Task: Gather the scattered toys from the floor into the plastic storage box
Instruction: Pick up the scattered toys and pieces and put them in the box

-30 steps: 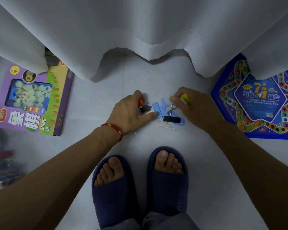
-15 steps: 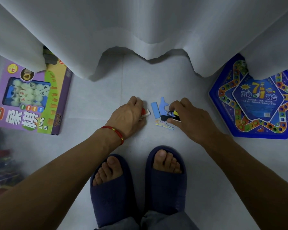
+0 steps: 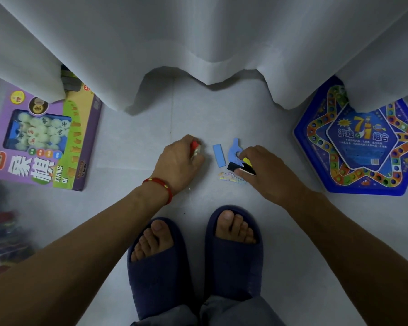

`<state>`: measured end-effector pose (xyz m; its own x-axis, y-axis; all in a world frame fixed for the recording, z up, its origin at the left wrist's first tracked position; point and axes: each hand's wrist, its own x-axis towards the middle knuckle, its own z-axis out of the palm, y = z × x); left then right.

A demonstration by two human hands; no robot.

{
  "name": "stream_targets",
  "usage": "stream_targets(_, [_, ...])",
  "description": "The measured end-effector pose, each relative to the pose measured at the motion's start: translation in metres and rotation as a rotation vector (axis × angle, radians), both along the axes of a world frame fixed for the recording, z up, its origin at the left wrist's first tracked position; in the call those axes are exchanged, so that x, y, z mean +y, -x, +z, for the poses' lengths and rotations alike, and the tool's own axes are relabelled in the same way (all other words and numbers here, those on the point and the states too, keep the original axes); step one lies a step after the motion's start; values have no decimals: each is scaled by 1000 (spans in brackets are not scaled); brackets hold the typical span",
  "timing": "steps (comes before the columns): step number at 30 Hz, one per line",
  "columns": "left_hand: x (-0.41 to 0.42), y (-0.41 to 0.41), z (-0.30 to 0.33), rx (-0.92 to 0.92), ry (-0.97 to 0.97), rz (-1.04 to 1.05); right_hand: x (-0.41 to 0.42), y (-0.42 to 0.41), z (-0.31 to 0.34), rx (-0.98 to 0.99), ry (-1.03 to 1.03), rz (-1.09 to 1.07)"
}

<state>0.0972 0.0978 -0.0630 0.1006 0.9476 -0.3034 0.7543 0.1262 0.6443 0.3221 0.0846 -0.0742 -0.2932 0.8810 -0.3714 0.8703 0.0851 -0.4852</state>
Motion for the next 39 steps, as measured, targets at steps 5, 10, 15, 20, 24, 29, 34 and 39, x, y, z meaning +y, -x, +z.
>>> stream_targets(5, [-21, -7, 38, -729, 467, 633, -2, -26, 19, 365, 201, -551])
stream_targets(10, [-70, 16, 95, -1285, 685, 809, -28, -28, 84, 893, 575, -679])
stream_targets(15, [-130, 74, 176, -1467, 559, 896, -34, 42, 191, 950, 839, -473])
stream_targets(20, [-198, 162, 245, -1428, 271, 973, -40, 164, 316, 683, 936, 84])
stream_targets(24, [-259, 229, 270, -1281, 4, 1139, -75, 275, 371, 503, 842, 216])
stream_targets(29, [-307, 293, 292, -1342, -58, 1318, -119, 389, 370, 529, 955, 146])
stream_targets(34, [-294, 318, 313, -1406, -153, 1301, -126, 427, 375, 727, 893, 14])
stream_targets(39, [-261, 308, 322, -1182, -110, 1302, -94, 379, 365, 677, 842, -75])
